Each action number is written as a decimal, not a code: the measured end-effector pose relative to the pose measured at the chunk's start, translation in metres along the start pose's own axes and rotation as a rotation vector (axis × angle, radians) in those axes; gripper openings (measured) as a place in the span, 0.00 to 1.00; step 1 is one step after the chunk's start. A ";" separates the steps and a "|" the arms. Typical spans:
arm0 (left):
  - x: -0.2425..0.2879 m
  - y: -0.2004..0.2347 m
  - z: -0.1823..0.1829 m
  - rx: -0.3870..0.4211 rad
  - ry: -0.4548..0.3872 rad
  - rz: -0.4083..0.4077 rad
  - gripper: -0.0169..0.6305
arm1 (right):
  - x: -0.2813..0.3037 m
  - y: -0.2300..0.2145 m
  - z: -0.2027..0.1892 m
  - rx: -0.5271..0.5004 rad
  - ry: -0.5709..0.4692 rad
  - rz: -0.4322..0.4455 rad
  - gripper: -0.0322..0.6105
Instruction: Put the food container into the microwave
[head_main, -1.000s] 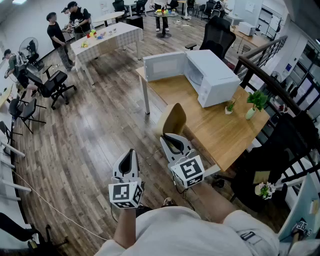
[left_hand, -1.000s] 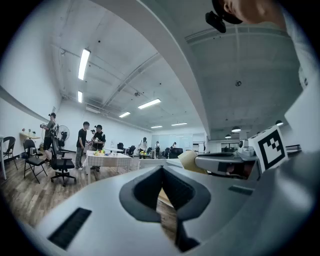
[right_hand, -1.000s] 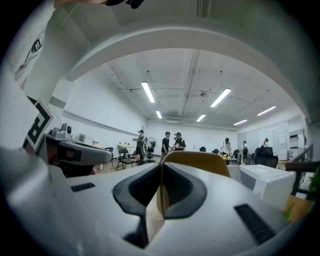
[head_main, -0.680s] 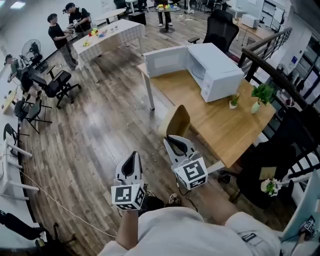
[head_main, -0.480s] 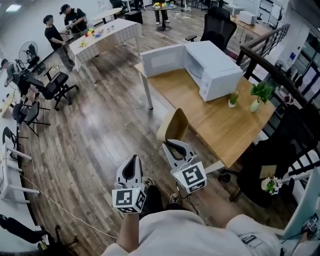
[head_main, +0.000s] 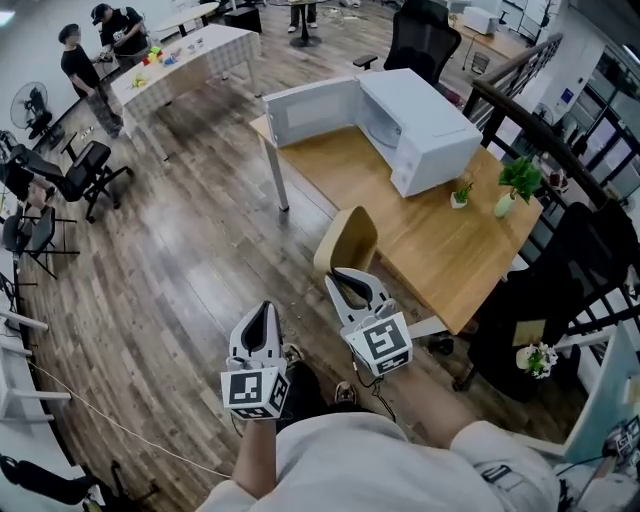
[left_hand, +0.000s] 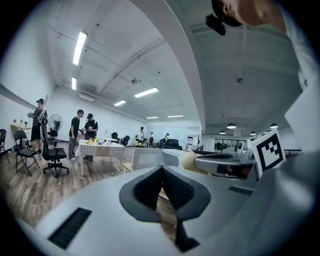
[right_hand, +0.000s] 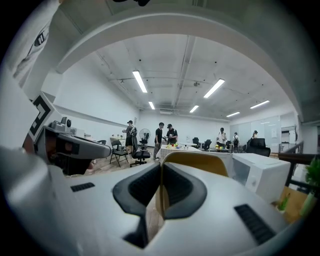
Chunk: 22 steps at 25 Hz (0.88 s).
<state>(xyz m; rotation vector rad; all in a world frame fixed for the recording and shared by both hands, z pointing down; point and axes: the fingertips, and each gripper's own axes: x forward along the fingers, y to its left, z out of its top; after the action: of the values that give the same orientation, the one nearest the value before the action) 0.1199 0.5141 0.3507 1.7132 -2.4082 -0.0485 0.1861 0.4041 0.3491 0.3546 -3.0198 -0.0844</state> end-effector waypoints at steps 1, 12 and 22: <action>0.008 0.008 0.001 -0.004 0.000 -0.003 0.05 | 0.009 -0.003 0.001 -0.005 0.003 -0.006 0.09; 0.108 0.085 0.028 -0.005 0.008 -0.096 0.05 | 0.122 -0.037 0.013 -0.037 0.040 -0.058 0.09; 0.168 0.138 0.038 -0.020 0.025 -0.184 0.05 | 0.188 -0.060 0.005 -0.049 0.089 -0.128 0.09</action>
<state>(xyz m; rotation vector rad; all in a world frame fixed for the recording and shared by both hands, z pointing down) -0.0684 0.3993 0.3540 1.9090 -2.2186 -0.0764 0.0175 0.3016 0.3580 0.5314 -2.8994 -0.1478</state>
